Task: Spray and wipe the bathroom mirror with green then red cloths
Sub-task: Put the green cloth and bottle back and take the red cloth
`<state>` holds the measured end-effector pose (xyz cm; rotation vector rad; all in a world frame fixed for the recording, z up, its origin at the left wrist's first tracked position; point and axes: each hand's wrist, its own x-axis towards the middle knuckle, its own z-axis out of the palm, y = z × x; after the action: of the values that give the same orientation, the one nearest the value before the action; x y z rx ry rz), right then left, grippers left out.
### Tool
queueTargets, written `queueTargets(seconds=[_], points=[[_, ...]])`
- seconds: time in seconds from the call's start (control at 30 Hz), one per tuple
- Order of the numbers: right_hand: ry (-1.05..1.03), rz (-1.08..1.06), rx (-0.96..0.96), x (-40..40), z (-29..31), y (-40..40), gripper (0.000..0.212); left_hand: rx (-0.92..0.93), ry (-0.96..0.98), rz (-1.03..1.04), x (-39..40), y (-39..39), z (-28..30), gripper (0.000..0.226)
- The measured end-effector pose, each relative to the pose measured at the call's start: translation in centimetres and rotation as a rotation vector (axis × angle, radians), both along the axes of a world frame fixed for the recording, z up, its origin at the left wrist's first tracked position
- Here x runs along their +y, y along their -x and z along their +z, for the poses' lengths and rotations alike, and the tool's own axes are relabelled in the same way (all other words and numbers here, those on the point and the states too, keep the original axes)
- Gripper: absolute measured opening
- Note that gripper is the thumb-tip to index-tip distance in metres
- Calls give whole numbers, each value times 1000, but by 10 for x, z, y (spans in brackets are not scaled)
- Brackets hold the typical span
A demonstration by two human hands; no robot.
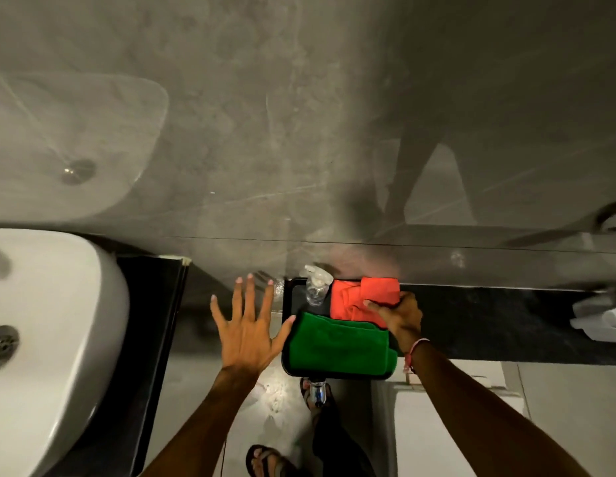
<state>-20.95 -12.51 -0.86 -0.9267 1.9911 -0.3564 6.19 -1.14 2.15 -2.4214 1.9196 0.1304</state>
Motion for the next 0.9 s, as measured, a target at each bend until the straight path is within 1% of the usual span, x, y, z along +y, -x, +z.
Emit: queueTargets(seconds=[0.1, 0.17, 0.2, 0.3, 0.33, 0.4, 0.47, 0.53, 0.57, 0.63, 0.67, 0.7, 0.73, 0.77, 0.8, 0.87, 0.9], points=[[19, 46, 79, 4, -2, -9, 95, -55, 19, -30, 7, -15, -4, 93], [62, 64, 137, 7, -2, -13, 92, -71, 38, -33, 14, -20, -4, 96], [94, 82, 132, 8, -2, -17, 85, -81, 50, -37, 17, -22, -3, 96], [172, 122, 111, 9, 1, -24, 49, -93, 79, -62, 23, -24, 3, 95], [189, 127, 121, 10, 3, -24, 41, -95, 89, -73, 24, -24, 7, 94], [216, 164, 142, 11, 14, -21, 35, -100, 110, -92, 23, -24, 16, 93], [267, 246, 139, 13, 39, -16, 42, -102, 148, -123, 25, -25, 32, 91], [306, 378, 121, 16, 76, -9, 50, -91, 196, -167, 24, -24, 57, 90], [316, 474, 115, 15, 97, -4, 49, -79, 226, -189, 21, -22, 73, 90], [334, 681, 41, 11, 152, 5, 43, -13, 339, -216, 18, -20, 116, 86], [325, 782, -28, 8, 183, 7, 45, 67, 421, -232, 17, -21, 138, 82], [333, 872, -99, 6, 221, 5, 49, 193, 518, -253, 15, -23, 164, 77], [348, 948, -132, 6, 259, -2, 52, 372, 598, -267, 11, -23, 189, 71], [355, 1029, -143, 7, 296, -12, 50, 629, 634, -249, 8, -24, 212, 63], [368, 1102, -149, 8, 337, -28, 45, 929, 648, -203, 6, -27, 240, 55], [407, 1257, -192, 13, 407, -65, 35, 1556, 572, -92, 2, -31, 290, 43], [440, 1340, -225, 16, 435, -86, 35, 1825, 483, -80, 1, -34, 307, 42]])
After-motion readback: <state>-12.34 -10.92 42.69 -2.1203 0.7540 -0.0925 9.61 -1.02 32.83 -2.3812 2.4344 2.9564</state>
